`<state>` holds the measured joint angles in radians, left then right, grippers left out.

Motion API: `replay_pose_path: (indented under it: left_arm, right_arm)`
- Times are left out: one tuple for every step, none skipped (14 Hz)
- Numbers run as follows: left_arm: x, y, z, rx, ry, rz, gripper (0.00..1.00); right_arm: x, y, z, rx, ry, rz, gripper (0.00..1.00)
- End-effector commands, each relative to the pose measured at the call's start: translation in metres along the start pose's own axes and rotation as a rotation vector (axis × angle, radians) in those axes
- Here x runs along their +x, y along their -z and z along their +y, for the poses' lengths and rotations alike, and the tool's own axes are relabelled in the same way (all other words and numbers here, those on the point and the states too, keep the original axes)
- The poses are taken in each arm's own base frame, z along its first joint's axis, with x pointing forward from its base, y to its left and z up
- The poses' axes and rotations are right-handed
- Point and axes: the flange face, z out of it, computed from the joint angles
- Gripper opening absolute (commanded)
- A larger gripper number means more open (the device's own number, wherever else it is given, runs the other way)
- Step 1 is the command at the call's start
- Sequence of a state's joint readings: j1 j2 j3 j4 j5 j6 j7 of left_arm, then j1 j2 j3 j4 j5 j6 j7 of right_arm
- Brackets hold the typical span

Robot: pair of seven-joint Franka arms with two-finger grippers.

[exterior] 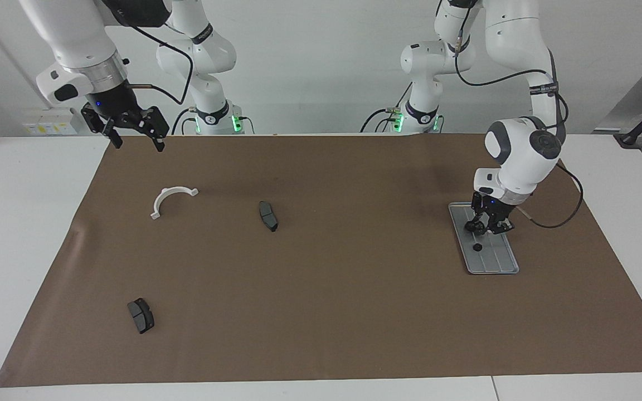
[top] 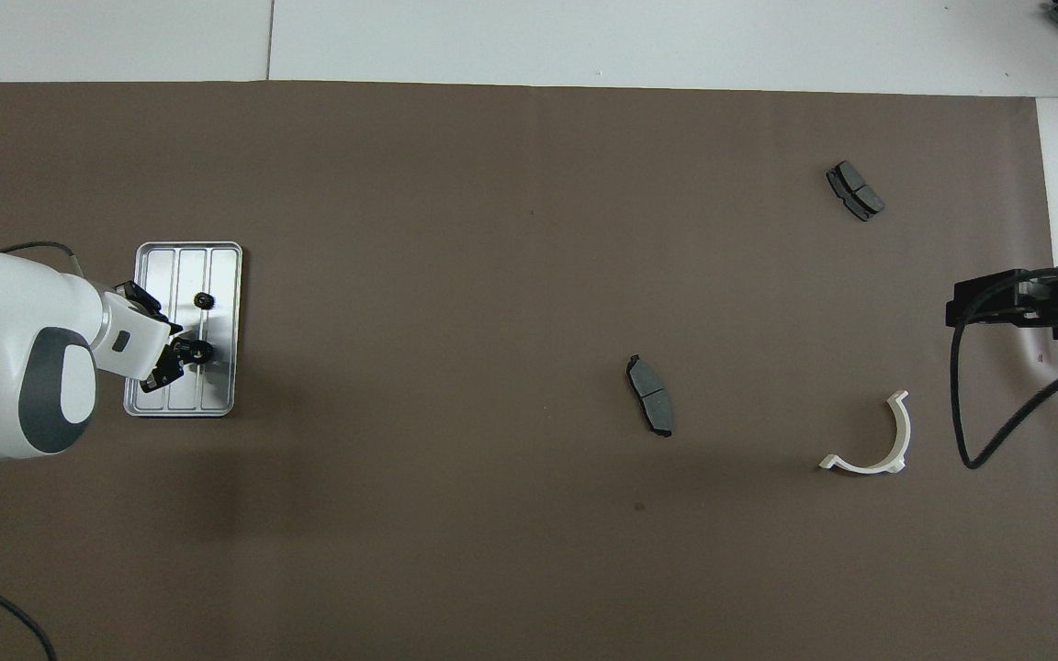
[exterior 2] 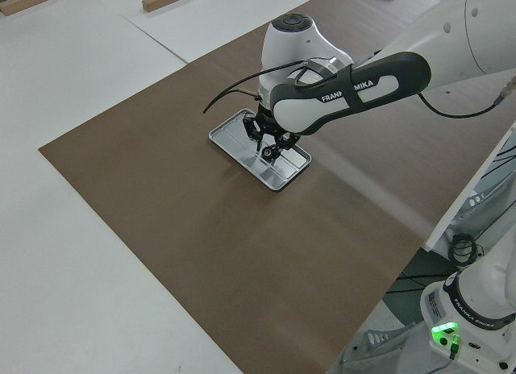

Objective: Place bearing gear from tray to pile
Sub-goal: 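Grasp the black bearing in the tray with the left gripper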

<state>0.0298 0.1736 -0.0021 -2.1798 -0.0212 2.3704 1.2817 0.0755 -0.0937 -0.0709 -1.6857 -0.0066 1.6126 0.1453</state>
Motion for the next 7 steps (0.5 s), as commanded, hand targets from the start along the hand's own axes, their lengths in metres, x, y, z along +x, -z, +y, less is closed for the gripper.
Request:
replay_pose_path:
  left_arm:
    - [-0.001, -0.006, 0.004, -0.001, -0.015, -0.003, 0.37]
    - [-0.004, -0.005, 0.003, 0.0, -0.012, -0.004, 0.33]
    - [-0.005, -0.005, 0.002, -0.002, -0.008, -0.004, 0.28]
    - [-0.005, -0.002, 0.0, 0.0, -0.006, -0.004, 0.24]
    - [-0.005, 0.001, -0.003, 0.004, -0.002, -0.003, 0.2]
    - [-0.006, 0.003, -0.007, 0.003, 0.004, -0.003, 0.16]
    - [-0.003, 0.011, -0.014, 0.004, 0.008, -0.002, 0.15]
  right_arm:
    - [-0.005, -0.001, -0.001, 0.006, -0.008, 0.002, 1.0]
    - [-0.005, -0.001, -0.001, 0.006, -0.008, 0.002, 1.0]
    - [-0.005, -0.001, -0.001, 0.006, -0.007, 0.002, 1.0]
    - [-0.005, -0.001, -0.001, 0.006, -0.008, 0.002, 1.0]
    - [-0.005, -0.001, -0.001, 0.006, -0.008, 0.002, 1.0]
    - [-0.005, -0.001, -0.001, 0.006, -0.008, 0.002, 1.0]
    - [-0.005, -0.001, -0.001, 0.006, -0.008, 0.002, 1.0]
